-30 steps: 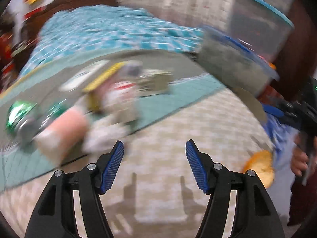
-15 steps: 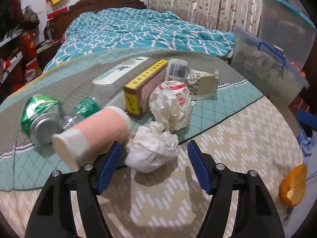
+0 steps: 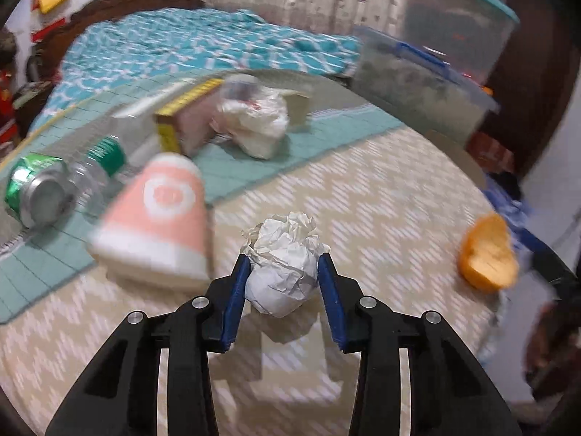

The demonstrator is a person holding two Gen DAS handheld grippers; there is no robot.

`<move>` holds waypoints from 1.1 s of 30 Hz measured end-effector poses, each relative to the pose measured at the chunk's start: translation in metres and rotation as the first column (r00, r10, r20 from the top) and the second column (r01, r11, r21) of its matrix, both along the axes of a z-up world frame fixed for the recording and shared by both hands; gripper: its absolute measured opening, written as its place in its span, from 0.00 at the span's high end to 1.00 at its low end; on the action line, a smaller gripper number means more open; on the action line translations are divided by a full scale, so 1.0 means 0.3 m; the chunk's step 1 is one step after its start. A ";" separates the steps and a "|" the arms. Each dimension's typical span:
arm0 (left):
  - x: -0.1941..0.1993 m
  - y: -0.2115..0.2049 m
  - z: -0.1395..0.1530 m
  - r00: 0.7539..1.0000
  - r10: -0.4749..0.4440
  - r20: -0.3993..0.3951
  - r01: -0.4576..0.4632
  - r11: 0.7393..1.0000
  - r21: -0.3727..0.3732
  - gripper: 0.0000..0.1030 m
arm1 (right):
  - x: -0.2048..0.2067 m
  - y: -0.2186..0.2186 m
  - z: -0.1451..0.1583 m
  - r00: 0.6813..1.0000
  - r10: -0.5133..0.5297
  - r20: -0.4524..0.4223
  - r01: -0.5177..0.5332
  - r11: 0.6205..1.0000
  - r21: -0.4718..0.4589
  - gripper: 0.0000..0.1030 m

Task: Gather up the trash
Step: 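Grasp the remaining orange peel with the right tool, then drop the tissue from left tool while right tool drops peel into wastebasket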

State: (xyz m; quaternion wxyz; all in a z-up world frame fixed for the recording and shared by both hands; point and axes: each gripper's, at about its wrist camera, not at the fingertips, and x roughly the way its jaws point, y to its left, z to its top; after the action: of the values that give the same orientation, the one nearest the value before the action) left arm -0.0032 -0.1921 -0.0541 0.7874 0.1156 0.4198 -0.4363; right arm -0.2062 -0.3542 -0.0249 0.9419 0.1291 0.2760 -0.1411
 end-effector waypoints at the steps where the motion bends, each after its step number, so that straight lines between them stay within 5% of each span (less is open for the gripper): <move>1: -0.018 -0.001 0.001 1.000 -0.021 -0.011 0.021 1.000 -0.007 0.64 | 0.009 0.030 -0.002 1.000 0.024 -0.001 -0.024 0.998 -0.054 0.05; 7: -0.098 -0.034 -0.016 0.994 -0.100 -0.047 0.098 0.995 -0.026 0.64 | 0.046 0.086 -0.048 0.990 0.064 -0.129 -0.095 0.964 -0.249 0.04; 13: -0.140 -0.091 -0.014 0.988 -0.149 -0.047 0.148 0.989 -0.021 0.64 | 0.024 0.024 -0.053 0.994 0.019 -0.110 -0.045 0.969 -0.245 0.04; 22: -0.169 -0.172 -0.011 0.980 -0.194 -0.051 0.194 0.981 -0.001 0.64 | 0.079 0.021 -0.097 0.984 0.128 -0.127 -0.150 0.972 -0.180 0.06; 25: -0.170 -0.196 -0.009 0.979 -0.197 -0.051 0.197 0.980 0.006 0.64 | 0.093 0.026 -0.128 0.981 0.113 -0.155 -0.145 0.966 -0.216 0.23; 27: -0.173 -0.217 -0.008 0.978 -0.203 -0.050 0.204 0.979 0.012 0.64 | 0.080 -0.006 -0.115 0.986 0.124 -0.107 -0.141 0.976 -0.166 0.33; 29: -0.179 -0.247 -0.007 0.976 -0.213 -0.049 0.214 0.977 0.018 0.64 | 0.069 -0.048 -0.100 0.991 0.108 -0.077 -0.117 0.987 -0.110 0.53; 33: -0.194 -0.326 0.000 0.967 -0.251 -0.049 0.253 0.967 0.030 0.64 | 0.046 -0.156 -0.097 1.000 0.020 -0.020 -0.021 1.000 -0.017 0.60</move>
State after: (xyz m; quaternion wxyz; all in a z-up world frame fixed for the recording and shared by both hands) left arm -0.0614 -0.2900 -0.0540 0.7138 0.1722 0.4272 -0.5276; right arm -0.1924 -0.4009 -0.0539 0.9417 0.1169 0.2853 -0.1350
